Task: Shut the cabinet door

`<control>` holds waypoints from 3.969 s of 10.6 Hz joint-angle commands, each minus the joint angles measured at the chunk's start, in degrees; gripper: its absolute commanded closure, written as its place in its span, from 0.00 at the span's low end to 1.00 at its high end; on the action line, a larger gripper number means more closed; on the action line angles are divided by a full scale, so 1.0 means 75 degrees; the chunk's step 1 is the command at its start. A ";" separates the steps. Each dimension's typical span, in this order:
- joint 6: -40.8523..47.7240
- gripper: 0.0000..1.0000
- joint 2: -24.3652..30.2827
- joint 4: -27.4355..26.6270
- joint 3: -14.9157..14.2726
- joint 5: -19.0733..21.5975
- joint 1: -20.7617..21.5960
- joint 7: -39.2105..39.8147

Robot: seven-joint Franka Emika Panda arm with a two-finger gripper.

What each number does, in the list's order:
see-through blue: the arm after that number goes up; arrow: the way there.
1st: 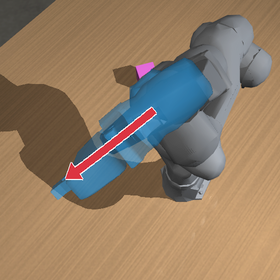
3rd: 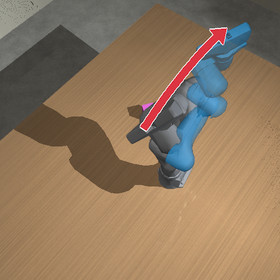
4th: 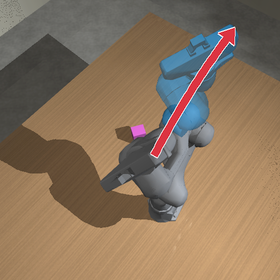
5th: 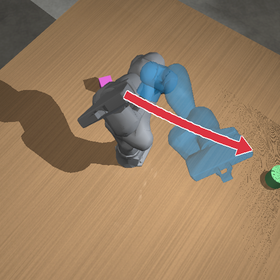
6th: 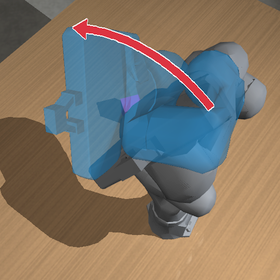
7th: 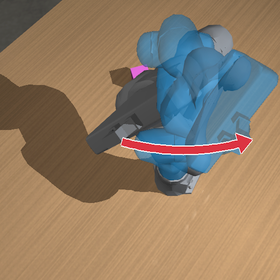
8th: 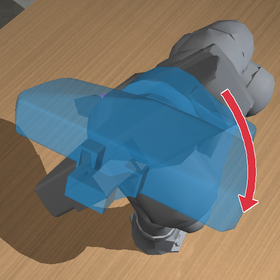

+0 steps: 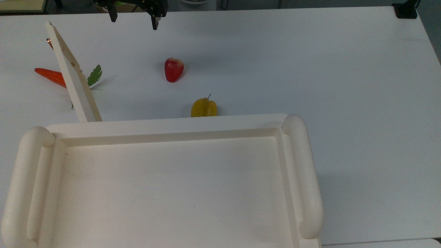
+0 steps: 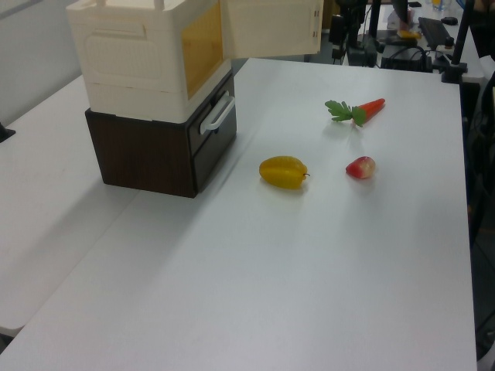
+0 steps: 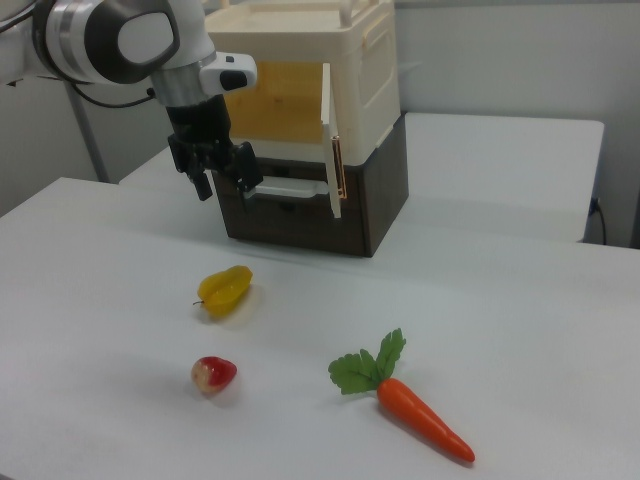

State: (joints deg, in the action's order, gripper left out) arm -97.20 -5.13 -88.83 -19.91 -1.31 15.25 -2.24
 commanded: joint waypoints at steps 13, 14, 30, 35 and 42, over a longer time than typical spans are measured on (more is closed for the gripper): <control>0.0082 1.00 0.0344 -0.0168 -0.0672 -0.0071 -0.0088 0.2803; 0.0058 1.00 0.0321 -0.0168 -0.0882 -0.0117 -0.0088 0.3375; -0.4869 0.99 -0.0571 -0.0707 -0.2315 0.2964 0.0299 0.8701; -0.3446 0.98 -0.0359 -0.0660 -0.1987 0.3864 0.0392 0.8877; -0.4790 0.98 -0.0861 -0.0379 -0.0827 0.4371 0.0767 0.6689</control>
State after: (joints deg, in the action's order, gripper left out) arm -128.05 -9.94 -91.72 -28.09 31.27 19.72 53.91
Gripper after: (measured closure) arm 0.982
